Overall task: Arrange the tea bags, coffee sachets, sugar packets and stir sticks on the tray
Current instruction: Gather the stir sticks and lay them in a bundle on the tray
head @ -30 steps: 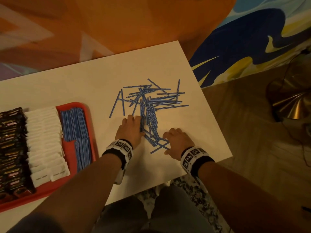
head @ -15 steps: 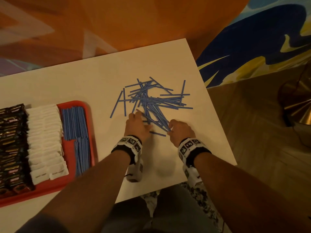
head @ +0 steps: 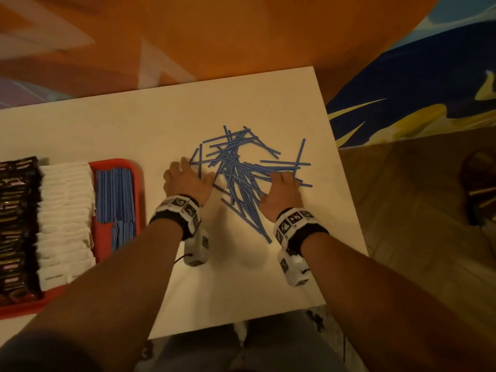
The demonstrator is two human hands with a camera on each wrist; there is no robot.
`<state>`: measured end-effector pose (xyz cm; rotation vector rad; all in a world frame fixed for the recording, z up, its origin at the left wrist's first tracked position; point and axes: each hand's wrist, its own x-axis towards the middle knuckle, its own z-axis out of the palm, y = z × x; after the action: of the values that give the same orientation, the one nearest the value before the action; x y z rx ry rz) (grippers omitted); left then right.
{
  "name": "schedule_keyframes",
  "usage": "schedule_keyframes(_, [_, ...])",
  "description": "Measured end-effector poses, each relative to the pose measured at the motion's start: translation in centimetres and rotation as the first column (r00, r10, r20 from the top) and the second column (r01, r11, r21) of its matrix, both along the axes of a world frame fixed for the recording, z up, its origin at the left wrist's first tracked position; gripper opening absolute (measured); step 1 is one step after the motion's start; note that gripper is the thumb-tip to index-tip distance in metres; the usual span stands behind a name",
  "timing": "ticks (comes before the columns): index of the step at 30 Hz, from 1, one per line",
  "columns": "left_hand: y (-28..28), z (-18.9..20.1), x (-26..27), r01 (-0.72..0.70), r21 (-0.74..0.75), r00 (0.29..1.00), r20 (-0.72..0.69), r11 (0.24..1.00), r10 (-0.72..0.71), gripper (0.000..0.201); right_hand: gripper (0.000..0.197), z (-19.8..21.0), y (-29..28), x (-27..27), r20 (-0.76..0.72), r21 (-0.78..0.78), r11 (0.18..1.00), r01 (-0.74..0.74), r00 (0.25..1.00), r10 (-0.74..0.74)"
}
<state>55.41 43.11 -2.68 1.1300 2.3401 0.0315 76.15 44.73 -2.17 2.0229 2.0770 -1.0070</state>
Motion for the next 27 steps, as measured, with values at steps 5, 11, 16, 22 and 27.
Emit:
schedule_keyframes(5, [-0.4,0.3,3.0,0.150,0.041,0.988,0.023,0.988,-0.151,0.073,0.055,-0.1,-0.6,-1.8,-0.071,-0.009,0.991,-0.133,0.989,0.132])
schedule_keyframes(11, [-1.8,0.7,5.9,0.059,0.151,0.986,0.143,0.987,-0.081,0.082,0.054,0.3,1.0,-0.7,0.007,0.154,0.976,-0.155,0.988,0.156])
schedule_keyframes(16, [-3.6,1.6,6.5,-0.196,-0.104,0.960,0.184,0.975,0.213,0.084,0.068,0.4,3.2,1.3,0.189,0.068,0.975,-0.212,0.962,0.196])
schedule_keyframes(22, [-2.5,1.3,9.6,-0.209,-0.054,0.942,0.259,0.976,0.216,0.078,0.051,-0.3,0.9,0.0,0.079,0.053,0.948,-0.314,0.947,0.310])
schedule_keyframes(27, [-0.3,0.9,9.9,-0.215,-0.049,0.945,0.243,0.975,0.221,0.081,0.027,-0.9,-0.2,-1.0,-0.194,-0.059,0.980,-0.191,0.965,0.176])
